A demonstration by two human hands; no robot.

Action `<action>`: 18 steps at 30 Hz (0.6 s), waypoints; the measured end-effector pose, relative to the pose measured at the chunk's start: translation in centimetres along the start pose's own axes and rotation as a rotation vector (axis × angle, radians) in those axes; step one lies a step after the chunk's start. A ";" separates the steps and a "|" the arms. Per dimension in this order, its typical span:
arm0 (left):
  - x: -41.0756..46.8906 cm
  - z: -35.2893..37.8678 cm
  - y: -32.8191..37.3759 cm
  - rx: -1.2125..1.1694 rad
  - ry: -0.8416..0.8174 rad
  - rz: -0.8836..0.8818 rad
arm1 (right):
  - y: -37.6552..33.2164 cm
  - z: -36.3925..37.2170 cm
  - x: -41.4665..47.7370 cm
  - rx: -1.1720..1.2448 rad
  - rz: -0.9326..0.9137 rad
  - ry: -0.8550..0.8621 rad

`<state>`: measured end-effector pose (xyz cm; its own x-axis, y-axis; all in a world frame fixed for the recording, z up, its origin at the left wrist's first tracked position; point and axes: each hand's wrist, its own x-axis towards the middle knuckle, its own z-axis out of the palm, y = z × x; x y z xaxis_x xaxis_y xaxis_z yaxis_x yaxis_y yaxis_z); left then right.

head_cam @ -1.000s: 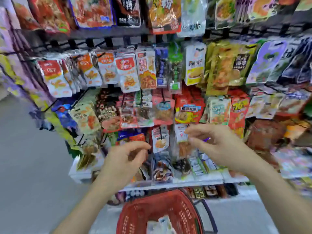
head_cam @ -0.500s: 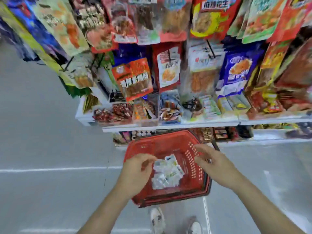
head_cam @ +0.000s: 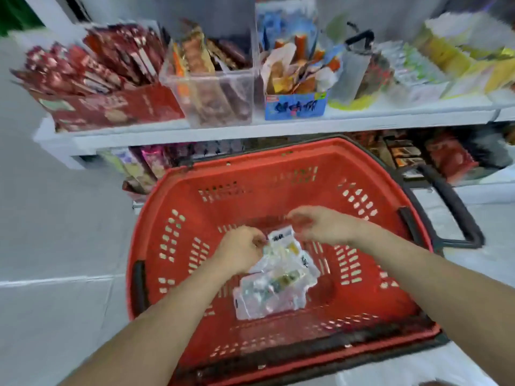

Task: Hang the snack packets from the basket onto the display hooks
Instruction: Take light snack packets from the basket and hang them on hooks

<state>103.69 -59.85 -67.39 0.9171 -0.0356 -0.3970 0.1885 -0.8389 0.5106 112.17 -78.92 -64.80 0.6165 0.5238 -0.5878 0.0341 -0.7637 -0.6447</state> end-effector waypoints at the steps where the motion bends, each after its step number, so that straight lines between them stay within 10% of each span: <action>1: 1.9 1.6 -0.8 0.056 -0.052 0.025 | 1.1 0.7 2.3 -0.071 0.002 -0.055; 7: 8.8 11.0 -5.9 0.386 -0.382 0.061 | 6.7 5.1 11.5 -0.346 0.145 -0.237; 18: 12.2 14.2 -10.3 0.503 -0.330 -0.062 | 12.1 7.7 15.0 -0.217 0.391 -0.272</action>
<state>107.92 -59.33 -88.33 0.7370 -0.0777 -0.6714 -0.0255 -0.9959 0.0874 115.76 -77.42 -85.15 0.3902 0.2410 -0.8886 0.0222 -0.9673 -0.2526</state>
